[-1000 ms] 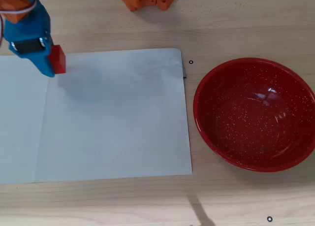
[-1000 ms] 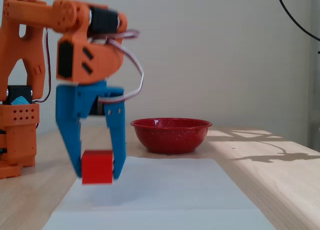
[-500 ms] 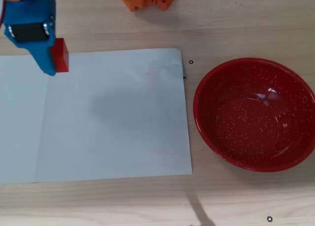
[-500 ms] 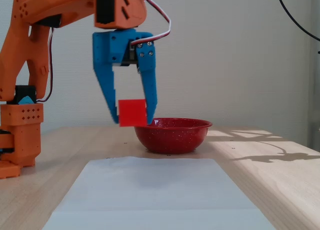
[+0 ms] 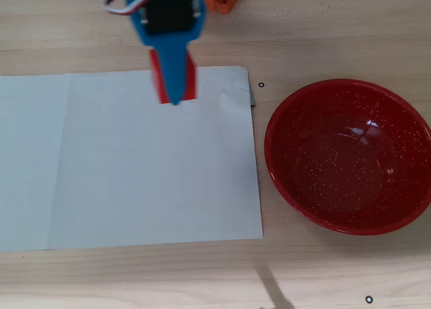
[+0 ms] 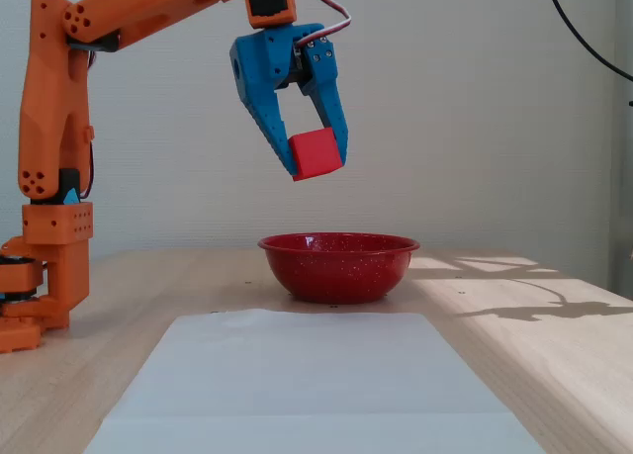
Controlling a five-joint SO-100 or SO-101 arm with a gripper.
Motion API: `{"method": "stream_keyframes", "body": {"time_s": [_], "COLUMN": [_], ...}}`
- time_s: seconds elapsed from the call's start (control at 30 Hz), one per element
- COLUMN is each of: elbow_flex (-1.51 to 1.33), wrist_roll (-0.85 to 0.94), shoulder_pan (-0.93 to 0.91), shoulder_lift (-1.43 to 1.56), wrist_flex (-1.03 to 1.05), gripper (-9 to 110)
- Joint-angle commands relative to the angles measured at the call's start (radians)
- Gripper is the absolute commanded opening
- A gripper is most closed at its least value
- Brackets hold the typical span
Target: Grasp the red cube and put it in the red bowl
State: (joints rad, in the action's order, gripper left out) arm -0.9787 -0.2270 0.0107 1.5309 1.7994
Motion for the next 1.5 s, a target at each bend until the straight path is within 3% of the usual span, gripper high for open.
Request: {"method": "stream_keyframes", "body": {"time_s": [0.0, 0.37, 0.73, 1.17, 1.27, 1.47], "elbow_flex": [0.112, 0.126, -0.055, -0.249, -0.249, -0.138], "wrist_roll": [0.084, 0.362, 0.413, 0.324, 0.321, 0.341], "shoulder_pan": [-0.115, -0.509, -0.612, -0.603, -0.595, -0.572], "shoulder_lift": [0.170, 0.158, 0.091, 0.011, 0.012, 0.025], "wrist_flex": [0.140, 0.060, -0.281, -0.554, -0.557, -0.460], "gripper": [0, 0, 5, 41, 39, 25]}}
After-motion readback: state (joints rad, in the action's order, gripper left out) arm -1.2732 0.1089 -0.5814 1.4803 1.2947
